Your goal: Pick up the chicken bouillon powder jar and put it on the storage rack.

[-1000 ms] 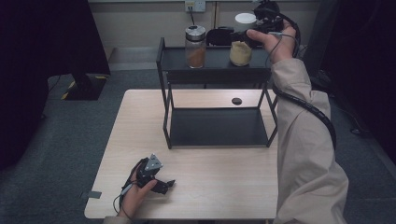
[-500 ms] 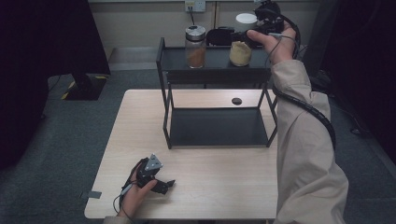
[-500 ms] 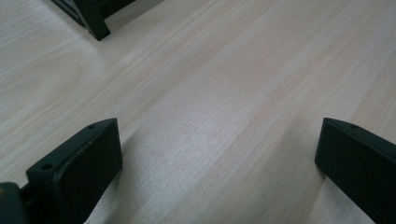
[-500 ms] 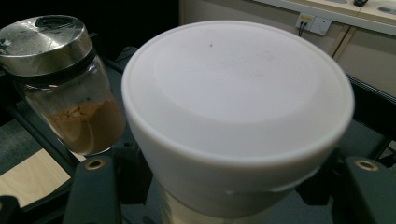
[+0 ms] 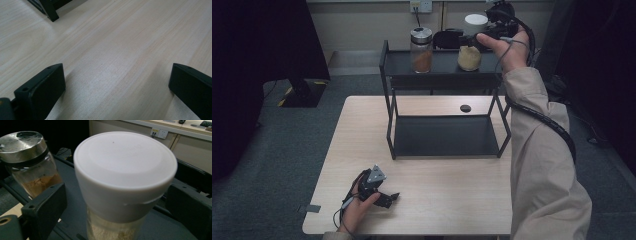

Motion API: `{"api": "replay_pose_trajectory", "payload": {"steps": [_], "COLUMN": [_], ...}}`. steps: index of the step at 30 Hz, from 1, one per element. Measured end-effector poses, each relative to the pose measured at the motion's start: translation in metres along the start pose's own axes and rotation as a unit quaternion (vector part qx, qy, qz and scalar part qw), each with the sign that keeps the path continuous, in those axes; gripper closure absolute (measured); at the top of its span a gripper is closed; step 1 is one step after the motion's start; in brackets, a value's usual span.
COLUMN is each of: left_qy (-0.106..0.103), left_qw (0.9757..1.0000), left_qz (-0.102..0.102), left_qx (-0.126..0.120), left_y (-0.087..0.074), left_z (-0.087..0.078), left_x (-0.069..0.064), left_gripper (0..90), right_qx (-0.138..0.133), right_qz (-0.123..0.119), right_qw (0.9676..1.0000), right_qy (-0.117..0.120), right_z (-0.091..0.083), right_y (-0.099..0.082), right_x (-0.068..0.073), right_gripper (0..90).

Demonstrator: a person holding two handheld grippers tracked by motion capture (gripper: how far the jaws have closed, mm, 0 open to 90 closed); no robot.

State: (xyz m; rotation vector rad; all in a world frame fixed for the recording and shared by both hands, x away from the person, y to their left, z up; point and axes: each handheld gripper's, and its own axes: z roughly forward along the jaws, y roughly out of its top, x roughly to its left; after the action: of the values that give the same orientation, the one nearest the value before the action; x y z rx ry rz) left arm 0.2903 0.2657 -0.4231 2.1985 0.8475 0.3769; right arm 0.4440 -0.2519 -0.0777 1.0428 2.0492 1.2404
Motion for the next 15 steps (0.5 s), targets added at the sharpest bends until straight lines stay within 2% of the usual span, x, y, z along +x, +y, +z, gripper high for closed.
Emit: {"api": "replay_pose_trajectory", "payload": {"steps": [7,9,15], "left_qy": [0.000,0.000,0.000], "left_qw": [1.0000,1.0000,1.0000], "left_qz": [0.000,0.000,0.000], "left_qx": [0.000,0.000,0.000], "left_y": [0.000,0.000,0.000], "left_z": [0.000,0.000,0.000], "left_x": [0.000,0.000,0.000], "left_gripper": [0.0,0.0,0.0], "right_qx": [-0.012,-0.015,-0.027], "right_qz": [0.007,0.017,0.025], "right_qw": [0.9998,0.9997,0.9993], "right_qy": [-0.010,-0.008,-0.006], "right_z": [-0.008,-0.010,-0.016], "right_y": [-0.010,-0.013,-0.023], "right_x": [0.007,0.007,0.013], "right_gripper": [0.0,0.0,0.0]}}
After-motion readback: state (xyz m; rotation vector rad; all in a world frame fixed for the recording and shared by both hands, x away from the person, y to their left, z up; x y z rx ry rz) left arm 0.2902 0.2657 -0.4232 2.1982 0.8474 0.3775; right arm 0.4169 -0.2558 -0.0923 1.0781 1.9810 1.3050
